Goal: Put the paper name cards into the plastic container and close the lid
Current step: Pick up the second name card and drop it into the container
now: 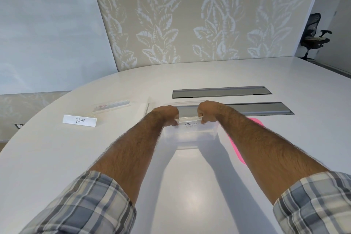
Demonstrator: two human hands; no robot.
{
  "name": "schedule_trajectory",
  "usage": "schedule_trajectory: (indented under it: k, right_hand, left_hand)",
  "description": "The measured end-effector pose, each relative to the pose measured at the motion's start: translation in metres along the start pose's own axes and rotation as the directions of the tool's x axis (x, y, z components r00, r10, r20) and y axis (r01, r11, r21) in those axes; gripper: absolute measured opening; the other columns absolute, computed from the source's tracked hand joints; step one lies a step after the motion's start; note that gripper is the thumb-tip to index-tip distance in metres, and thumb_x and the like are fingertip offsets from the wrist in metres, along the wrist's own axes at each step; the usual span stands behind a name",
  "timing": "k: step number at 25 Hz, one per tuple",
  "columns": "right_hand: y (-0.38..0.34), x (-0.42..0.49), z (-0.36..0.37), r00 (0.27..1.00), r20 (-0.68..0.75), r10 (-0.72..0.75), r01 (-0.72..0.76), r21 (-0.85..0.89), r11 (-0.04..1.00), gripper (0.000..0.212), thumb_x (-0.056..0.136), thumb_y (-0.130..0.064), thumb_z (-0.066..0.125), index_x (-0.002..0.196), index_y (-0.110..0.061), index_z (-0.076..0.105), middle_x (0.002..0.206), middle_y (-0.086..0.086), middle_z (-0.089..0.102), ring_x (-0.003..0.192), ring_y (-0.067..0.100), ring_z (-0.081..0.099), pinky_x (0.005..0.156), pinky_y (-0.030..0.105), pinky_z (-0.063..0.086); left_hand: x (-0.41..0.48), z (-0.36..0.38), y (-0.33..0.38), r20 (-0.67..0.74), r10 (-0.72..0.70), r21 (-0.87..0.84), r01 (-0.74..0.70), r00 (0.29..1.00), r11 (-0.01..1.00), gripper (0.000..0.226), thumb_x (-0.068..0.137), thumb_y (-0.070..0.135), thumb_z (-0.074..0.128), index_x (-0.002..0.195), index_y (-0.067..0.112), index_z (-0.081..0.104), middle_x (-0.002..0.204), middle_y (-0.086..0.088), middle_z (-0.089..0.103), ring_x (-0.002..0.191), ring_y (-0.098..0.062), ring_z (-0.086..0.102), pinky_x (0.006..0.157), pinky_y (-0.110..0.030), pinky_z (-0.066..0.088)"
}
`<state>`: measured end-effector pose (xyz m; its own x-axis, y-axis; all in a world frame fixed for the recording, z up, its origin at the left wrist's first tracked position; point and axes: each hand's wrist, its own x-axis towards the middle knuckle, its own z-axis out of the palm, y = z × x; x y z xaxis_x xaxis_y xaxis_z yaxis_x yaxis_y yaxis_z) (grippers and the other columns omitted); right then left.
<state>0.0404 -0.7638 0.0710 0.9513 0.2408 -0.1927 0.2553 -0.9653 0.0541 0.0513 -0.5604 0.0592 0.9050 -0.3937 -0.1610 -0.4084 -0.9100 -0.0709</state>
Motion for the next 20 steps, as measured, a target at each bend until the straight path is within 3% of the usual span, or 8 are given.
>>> schedule_trajectory:
  k: [6, 8, 10, 12, 14, 17, 20]
  right_hand:
    - [-0.004, 0.008, 0.004, 0.996, 0.061, -0.061, 0.064, -0.064, 0.996, 0.022, 0.087, -0.017, 0.069, 0.105, -0.006, 0.072, 0.103, 0.007, 0.068, 0.098, 0.025, 0.061, 0.079, 0.027, 0.045]
    - [-0.004, 0.008, 0.006, 0.995, 0.076, -0.066, 0.073, -0.093, 0.993, 0.007, 0.087, -0.012, 0.064, 0.085, -0.009, 0.07, 0.092, 0.007, 0.063, 0.089, 0.024, 0.057, 0.075, 0.028, 0.046]
    - [-0.002, 0.009, 0.009, 0.995, 0.079, -0.059, 0.066, -0.093, 0.993, 0.019, 0.087, -0.008, 0.058, 0.069, -0.012, 0.06, 0.084, 0.005, 0.058, 0.081, 0.023, 0.052, 0.065, 0.026, 0.042]
    - [-0.001, 0.009, 0.012, 0.996, 0.073, -0.06, 0.065, -0.071, 0.995, 0.011, 0.087, -0.01, 0.061, 0.081, -0.008, 0.07, 0.086, 0.005, 0.061, 0.081, 0.021, 0.053, 0.067, 0.026, 0.046]
    - [0.001, 0.01, 0.014, 0.995, 0.079, -0.063, 0.068, -0.06, 0.996, 0.017, 0.086, -0.017, 0.068, 0.096, -0.006, 0.074, 0.088, 0.004, 0.063, 0.083, 0.02, 0.055, 0.077, 0.027, 0.049]
    - [0.002, 0.012, 0.016, 0.992, 0.104, -0.064, 0.068, -0.028, 0.997, 0.018, 0.083, -0.021, 0.074, 0.096, -0.009, 0.075, 0.091, 0.005, 0.066, 0.088, 0.022, 0.058, 0.083, 0.029, 0.05]
    - [0.004, 0.014, 0.019, 0.992, 0.117, -0.054, 0.053, 0.011, 0.999, 0.024, 0.078, -0.021, 0.08, 0.096, -0.007, 0.074, 0.093, 0.006, 0.068, 0.089, 0.023, 0.059, 0.082, 0.029, 0.05]
  left_hand:
    - [0.011, 0.002, 0.003, 0.1, 0.024, -0.014, -0.022, 0.995, 1.0, 0.033, 0.085, 0.03, 0.072, 0.113, 0.012, 0.072, 0.113, -0.006, 0.072, 0.104, -0.026, 0.065, 0.088, -0.034, 0.054]
    - [0.015, 0.003, 0.004, 0.139, 0.033, -0.02, -0.031, 0.99, 0.999, 0.036, 0.082, 0.032, 0.077, 0.11, 0.01, 0.073, 0.11, -0.007, 0.073, 0.1, -0.026, 0.066, 0.088, -0.033, 0.054]
    - [0.019, 0.005, 0.006, 0.162, 0.047, -0.027, -0.043, 0.986, 0.999, 0.036, 0.08, 0.033, 0.079, 0.108, 0.011, 0.075, 0.107, -0.006, 0.074, 0.099, -0.025, 0.066, 0.082, -0.03, 0.052]
    - [0.023, 0.006, 0.007, 0.174, 0.053, -0.033, -0.048, 0.983, 0.998, 0.035, 0.079, 0.032, 0.08, 0.109, 0.013, 0.076, 0.106, -0.004, 0.075, 0.1, -0.024, 0.067, 0.079, -0.027, 0.05]
    - [0.027, 0.008, 0.008, 0.189, 0.049, -0.035, -0.043, 0.981, 0.998, 0.034, 0.079, 0.031, 0.08, 0.107, 0.013, 0.076, 0.103, -0.003, 0.074, 0.1, -0.025, 0.067, 0.079, -0.026, 0.049]
    - [0.032, 0.011, 0.011, 0.215, 0.036, -0.025, -0.031, 0.976, 0.999, 0.031, 0.078, 0.03, 0.081, 0.103, 0.013, 0.076, 0.098, -0.003, 0.07, 0.098, -0.027, 0.066, 0.082, -0.027, 0.049]
    - [0.035, 0.014, 0.013, 0.235, 0.022, -0.034, -0.014, 0.972, 0.999, 0.034, 0.078, 0.029, 0.082, 0.106, 0.012, 0.076, 0.106, -0.006, 0.073, 0.101, -0.028, 0.067, 0.088, -0.032, 0.052]
